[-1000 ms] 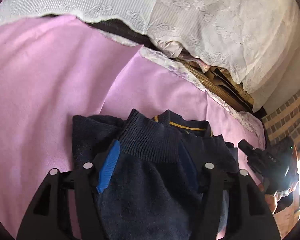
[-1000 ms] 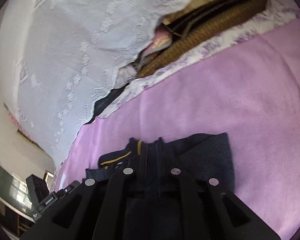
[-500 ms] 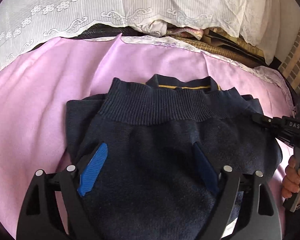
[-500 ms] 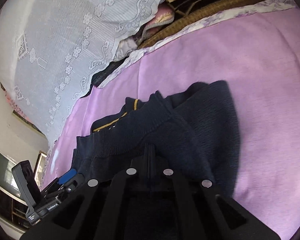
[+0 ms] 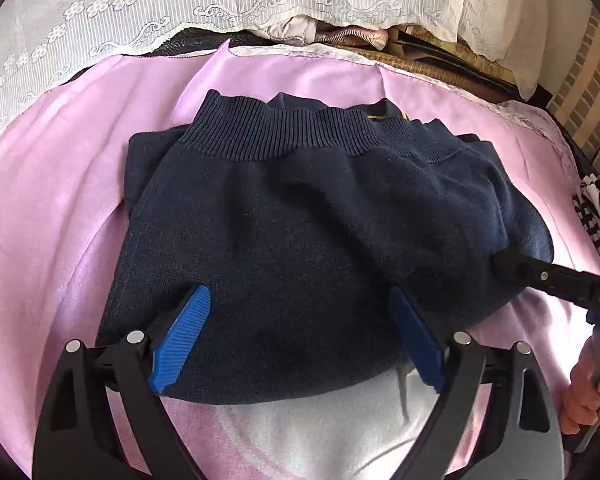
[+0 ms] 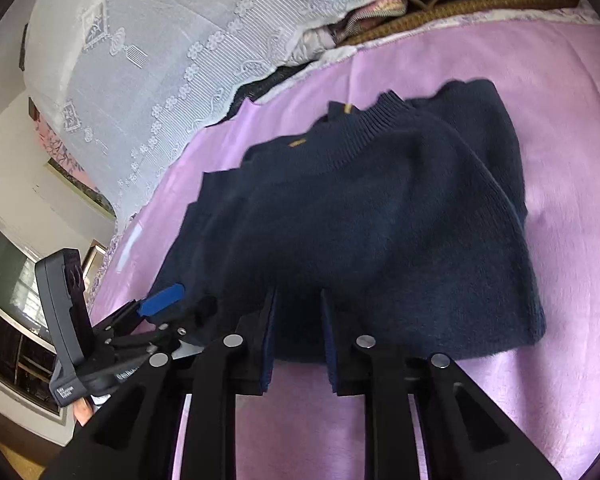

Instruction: Fold small clothes

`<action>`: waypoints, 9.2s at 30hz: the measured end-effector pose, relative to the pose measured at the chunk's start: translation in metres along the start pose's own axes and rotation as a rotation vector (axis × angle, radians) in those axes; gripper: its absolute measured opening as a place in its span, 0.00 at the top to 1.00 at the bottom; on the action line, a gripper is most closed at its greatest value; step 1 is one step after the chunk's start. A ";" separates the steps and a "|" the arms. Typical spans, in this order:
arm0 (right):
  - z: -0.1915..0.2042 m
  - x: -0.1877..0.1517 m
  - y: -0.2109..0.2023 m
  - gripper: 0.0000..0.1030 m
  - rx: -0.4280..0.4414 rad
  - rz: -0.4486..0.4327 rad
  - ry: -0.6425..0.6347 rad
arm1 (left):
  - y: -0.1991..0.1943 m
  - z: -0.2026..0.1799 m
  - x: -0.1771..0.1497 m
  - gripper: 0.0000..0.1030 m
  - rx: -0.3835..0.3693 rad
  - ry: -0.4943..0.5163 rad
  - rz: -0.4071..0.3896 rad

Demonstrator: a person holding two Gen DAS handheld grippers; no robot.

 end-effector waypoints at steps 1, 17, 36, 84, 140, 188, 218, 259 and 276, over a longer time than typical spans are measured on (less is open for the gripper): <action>-0.010 -0.001 -0.004 1.00 0.014 0.002 0.038 | -0.004 0.004 -0.001 0.14 0.016 -0.002 -0.008; 0.060 -0.004 -0.015 0.93 0.026 -0.055 -0.095 | -0.034 0.016 0.006 0.22 -0.016 -0.116 -0.075; 0.057 0.033 0.063 0.89 -0.015 -0.018 -0.015 | 0.010 0.022 0.024 0.09 0.158 -0.037 -0.039; 0.134 0.012 0.026 0.67 -0.147 -0.115 -0.330 | 0.019 0.103 0.064 0.09 -0.454 -0.394 0.049; 0.044 0.055 0.042 0.65 -0.140 -0.074 -0.113 | 0.000 0.062 0.041 0.80 -0.212 -0.250 -0.030; 0.106 0.083 0.022 0.81 0.292 -0.037 -0.083 | -0.038 -0.080 0.056 0.80 0.038 0.142 -0.165; -0.059 0.123 -0.016 0.82 0.273 -0.046 0.150 | 0.035 -0.214 0.083 0.63 -0.024 0.213 -0.055; -0.083 0.120 -0.039 0.24 0.067 -0.180 0.158 | -0.013 -0.149 0.016 0.07 -0.018 0.252 -0.178; -0.067 0.011 -0.062 0.03 -0.417 -0.024 -0.150 | 0.016 -0.097 0.020 0.04 0.006 0.102 -0.051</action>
Point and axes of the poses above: each gripper's, at about its wrist camera, not at the fingertips, and y roughly the way its jaws point, z to its left, x to its top, the point moved 6 cm from there along y, roughly the way its jaws point, and after that the axes turned 3 degrees about -y, right-handed, at the moved point
